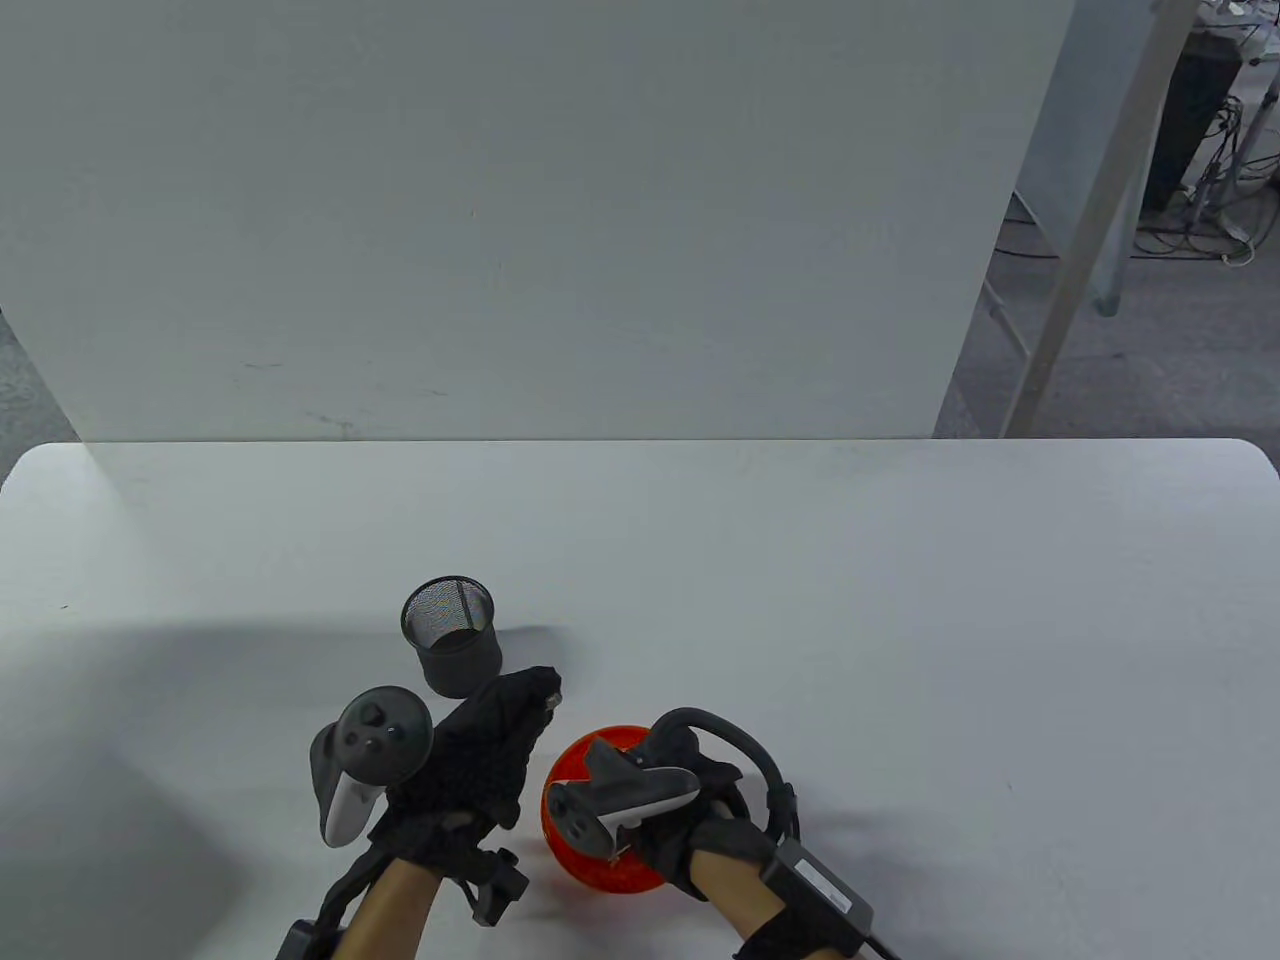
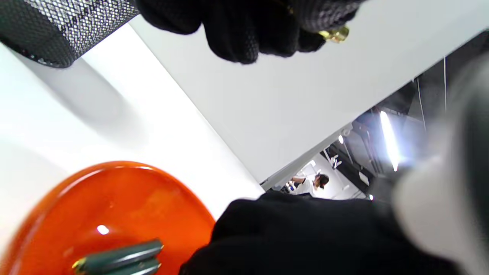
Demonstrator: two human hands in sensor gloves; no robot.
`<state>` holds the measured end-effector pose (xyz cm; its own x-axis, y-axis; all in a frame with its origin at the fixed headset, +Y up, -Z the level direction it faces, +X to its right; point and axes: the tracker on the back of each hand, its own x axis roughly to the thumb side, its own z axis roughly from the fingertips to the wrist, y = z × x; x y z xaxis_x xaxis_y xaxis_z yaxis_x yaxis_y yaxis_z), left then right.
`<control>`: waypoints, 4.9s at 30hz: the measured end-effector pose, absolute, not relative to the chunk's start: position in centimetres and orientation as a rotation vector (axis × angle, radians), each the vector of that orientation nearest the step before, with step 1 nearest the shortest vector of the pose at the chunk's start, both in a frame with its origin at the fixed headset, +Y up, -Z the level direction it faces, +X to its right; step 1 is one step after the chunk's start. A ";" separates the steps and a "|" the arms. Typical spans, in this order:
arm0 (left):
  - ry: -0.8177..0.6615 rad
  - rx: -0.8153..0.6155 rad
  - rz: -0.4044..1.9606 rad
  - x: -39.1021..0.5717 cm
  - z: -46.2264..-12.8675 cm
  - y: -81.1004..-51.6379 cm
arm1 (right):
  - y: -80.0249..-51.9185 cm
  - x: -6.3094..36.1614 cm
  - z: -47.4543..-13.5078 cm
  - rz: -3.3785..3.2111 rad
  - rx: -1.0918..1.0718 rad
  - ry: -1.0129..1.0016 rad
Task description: Assemble fountain pens from components
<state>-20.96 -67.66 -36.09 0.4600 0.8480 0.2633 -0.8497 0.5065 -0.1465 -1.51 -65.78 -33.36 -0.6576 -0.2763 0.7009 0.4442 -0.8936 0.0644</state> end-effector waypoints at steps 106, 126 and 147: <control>-0.374 0.140 0.958 -20.5 -34.8 -66.0 | -71.5 -1.3 -34.2 -2.561 -0.917 -0.139; -0.403 0.127 0.933 -19.9 -34.7 -65.7 | -72.1 -1.5 -33.9 -2.489 -0.932 -0.173; -0.416 0.088 0.953 -19.5 -34.7 -65.9 | -70.8 -3.1 -35.3 -2.411 -0.921 -0.326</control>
<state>-19.45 -65.93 -34.73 0.5067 0.7726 0.3825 -0.8059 0.5821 -0.1082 -3.07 -70.79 -35.26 -0.6246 -0.3942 0.6741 0.5593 -0.8283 0.0338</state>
